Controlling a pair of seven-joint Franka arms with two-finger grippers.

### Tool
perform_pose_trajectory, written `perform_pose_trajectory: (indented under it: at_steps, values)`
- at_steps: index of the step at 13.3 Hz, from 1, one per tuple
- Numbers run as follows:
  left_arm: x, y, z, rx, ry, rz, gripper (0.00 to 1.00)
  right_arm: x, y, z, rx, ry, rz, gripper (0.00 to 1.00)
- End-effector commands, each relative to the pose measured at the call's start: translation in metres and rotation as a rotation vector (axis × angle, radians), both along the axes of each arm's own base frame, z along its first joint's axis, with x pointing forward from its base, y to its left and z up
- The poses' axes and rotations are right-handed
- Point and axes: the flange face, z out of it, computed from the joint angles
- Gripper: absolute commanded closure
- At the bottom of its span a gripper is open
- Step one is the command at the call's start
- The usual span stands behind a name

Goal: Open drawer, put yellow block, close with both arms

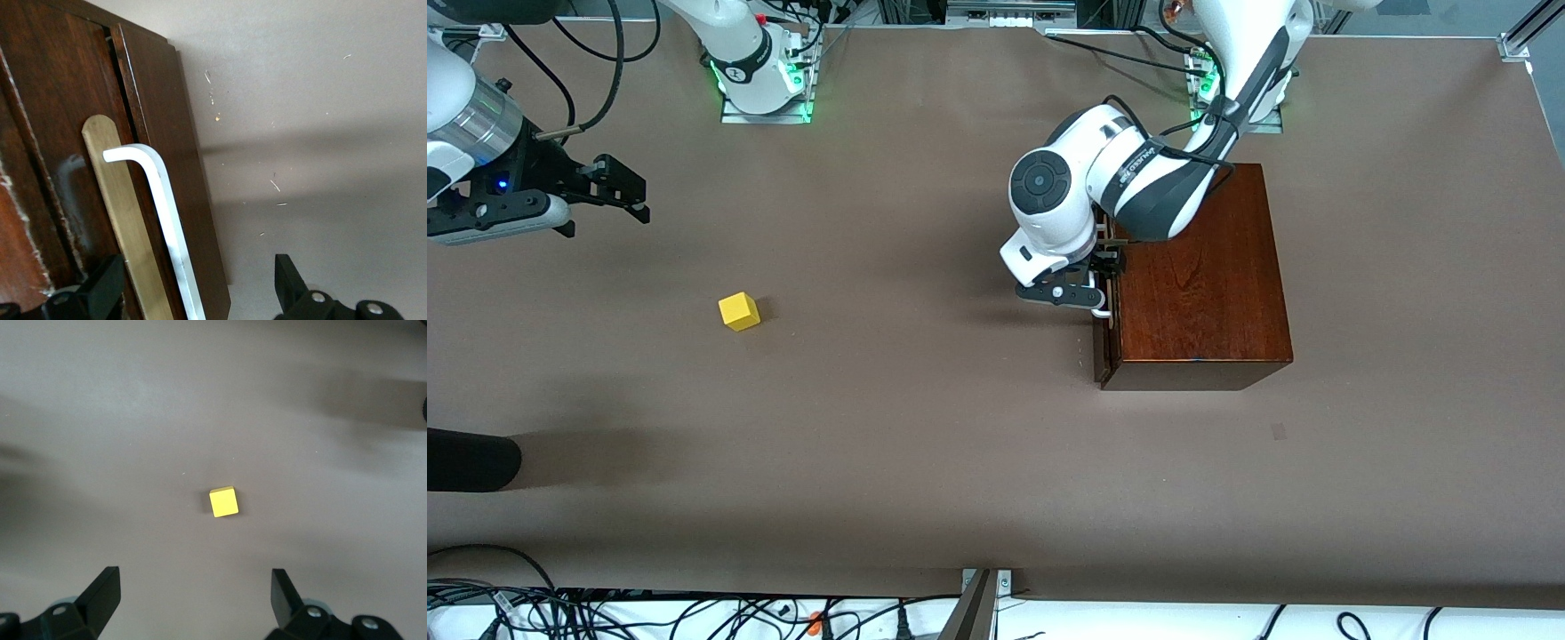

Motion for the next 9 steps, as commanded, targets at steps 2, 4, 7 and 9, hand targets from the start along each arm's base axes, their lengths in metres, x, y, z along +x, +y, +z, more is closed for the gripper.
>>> perform_pose_trajectory:
  at_steps: [2, 4, 7, 9]
  values:
    - [-0.002, 0.001, -0.004, 0.033, -0.019, 0.002, 0.00, 0.001, -0.001, 0.004, 0.004, 0.002, 0.004, 0.00]
    - [-0.002, 0.001, -0.006, 0.035, -0.016, 0.002, 0.00, 0.001, 0.000, 0.004, 0.004, 0.003, 0.006, 0.00]
    - [-0.003, 0.000, -0.014, 0.044, -0.011, 0.008, 0.00, 0.001, -0.002, 0.004, 0.004, 0.005, 0.001, 0.00]
    - [-0.003, 0.000, -0.021, 0.068, -0.026, 0.015, 0.00, 0.002, -0.003, 0.004, 0.005, -0.003, -0.001, 0.00]
